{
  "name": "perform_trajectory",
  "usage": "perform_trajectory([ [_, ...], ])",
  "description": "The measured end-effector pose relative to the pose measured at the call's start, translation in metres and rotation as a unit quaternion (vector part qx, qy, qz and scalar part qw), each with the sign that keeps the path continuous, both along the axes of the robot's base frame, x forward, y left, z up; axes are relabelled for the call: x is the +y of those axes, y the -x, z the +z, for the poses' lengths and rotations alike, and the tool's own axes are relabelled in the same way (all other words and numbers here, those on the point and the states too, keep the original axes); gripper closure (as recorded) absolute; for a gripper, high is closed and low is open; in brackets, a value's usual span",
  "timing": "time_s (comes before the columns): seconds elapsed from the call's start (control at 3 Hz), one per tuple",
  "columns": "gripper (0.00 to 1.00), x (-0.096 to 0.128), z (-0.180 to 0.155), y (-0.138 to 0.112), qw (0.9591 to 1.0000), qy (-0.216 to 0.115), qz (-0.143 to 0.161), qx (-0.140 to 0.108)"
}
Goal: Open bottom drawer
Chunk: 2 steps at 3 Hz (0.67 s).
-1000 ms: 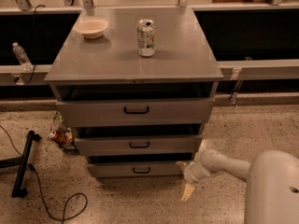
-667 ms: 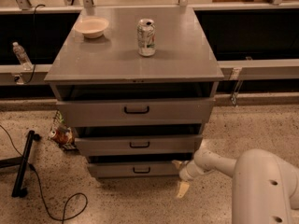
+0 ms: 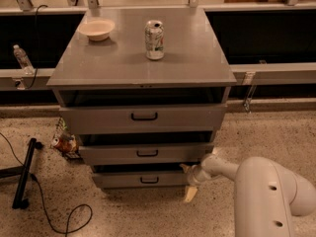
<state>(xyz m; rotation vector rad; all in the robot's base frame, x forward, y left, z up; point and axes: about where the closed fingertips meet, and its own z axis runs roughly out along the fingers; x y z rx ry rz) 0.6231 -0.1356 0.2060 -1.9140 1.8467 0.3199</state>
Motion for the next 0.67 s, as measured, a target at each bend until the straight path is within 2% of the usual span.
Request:
perform_trajectory([
  [0.33,0.00,0.001,-0.008,-0.008,1.0000,0.004,0.001,0.000],
  [0.67,0.13,0.005,-0.026,-0.009,0.9999,0.005,0.007,0.014],
])
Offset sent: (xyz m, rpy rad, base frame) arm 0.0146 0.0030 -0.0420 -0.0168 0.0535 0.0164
